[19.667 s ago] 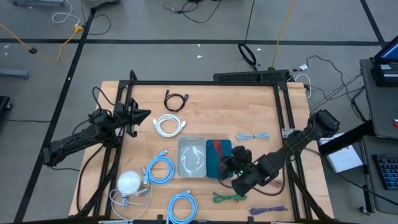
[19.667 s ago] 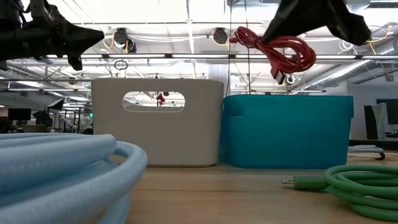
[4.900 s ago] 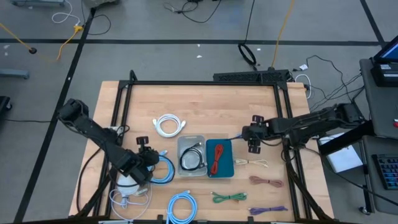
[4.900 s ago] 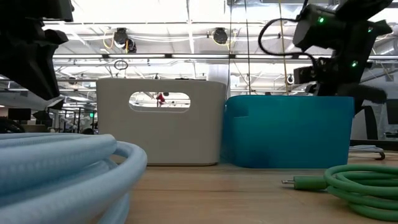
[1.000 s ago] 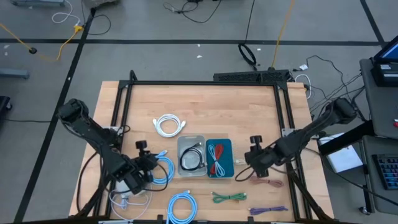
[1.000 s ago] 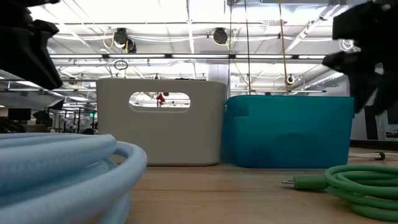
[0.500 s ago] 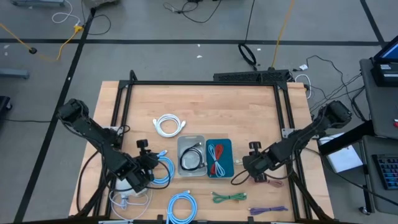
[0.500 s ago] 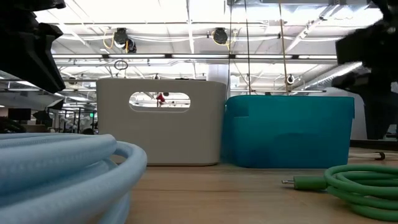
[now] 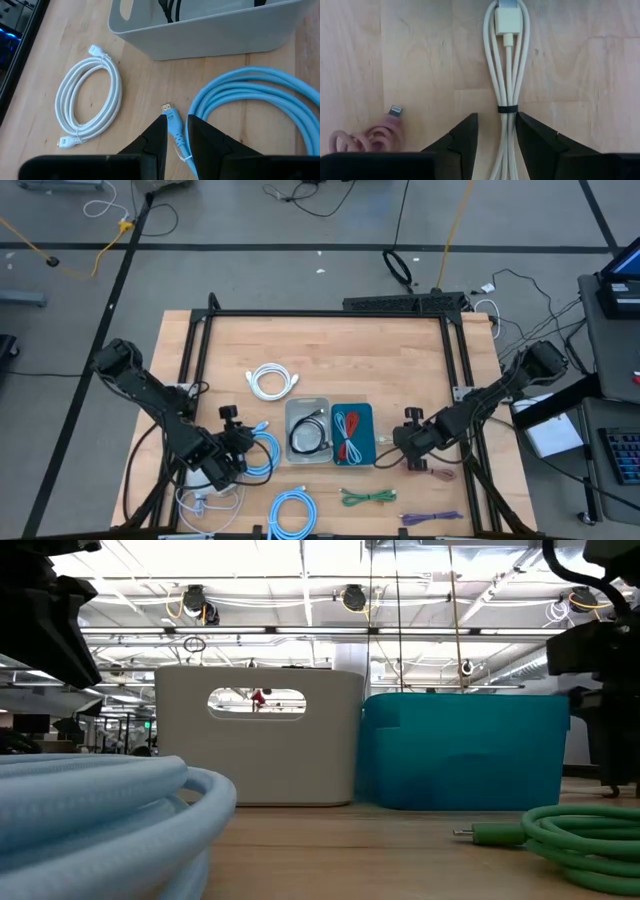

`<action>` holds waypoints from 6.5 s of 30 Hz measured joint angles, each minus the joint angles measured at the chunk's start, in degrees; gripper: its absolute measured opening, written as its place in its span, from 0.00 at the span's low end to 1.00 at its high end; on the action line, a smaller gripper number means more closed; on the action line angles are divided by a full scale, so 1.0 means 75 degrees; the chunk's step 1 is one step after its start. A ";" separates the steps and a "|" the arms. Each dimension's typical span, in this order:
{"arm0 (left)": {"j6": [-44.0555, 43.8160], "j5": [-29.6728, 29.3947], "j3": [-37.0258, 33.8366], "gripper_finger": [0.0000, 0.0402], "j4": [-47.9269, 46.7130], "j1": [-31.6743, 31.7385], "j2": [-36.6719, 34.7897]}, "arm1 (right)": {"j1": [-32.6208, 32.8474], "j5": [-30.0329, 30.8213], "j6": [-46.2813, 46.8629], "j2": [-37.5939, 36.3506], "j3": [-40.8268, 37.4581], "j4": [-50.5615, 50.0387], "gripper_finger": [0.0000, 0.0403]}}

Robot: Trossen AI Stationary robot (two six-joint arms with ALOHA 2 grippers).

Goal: Pick & Place USB Port
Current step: Put the white charger cable into the blue bin, then put the white display cable into the gray bin

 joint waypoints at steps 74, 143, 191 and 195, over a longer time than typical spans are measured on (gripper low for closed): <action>-0.0773 -0.0015 0.0003 0.20 0.0976 -0.0028 0.0000 | -0.4258 -0.1702 -1.3633 -0.1022 0.6216 -0.3901 0.00; -0.1178 -0.0421 0.0003 0.20 0.1331 -0.0603 -0.0003 | -0.2223 -0.2755 -1.3452 0.3463 0.7280 -0.3742 0.00; -0.1427 -0.0461 0.0003 0.20 0.1288 -0.0822 0.0000 | -0.2632 -0.1313 -1.2275 0.3484 0.6522 -0.2194 0.22; -0.1321 -0.0624 0.0003 0.20 0.1279 -0.0825 0.0000 | -0.2433 0.0340 -1.2274 0.2974 0.6544 -0.0661 0.19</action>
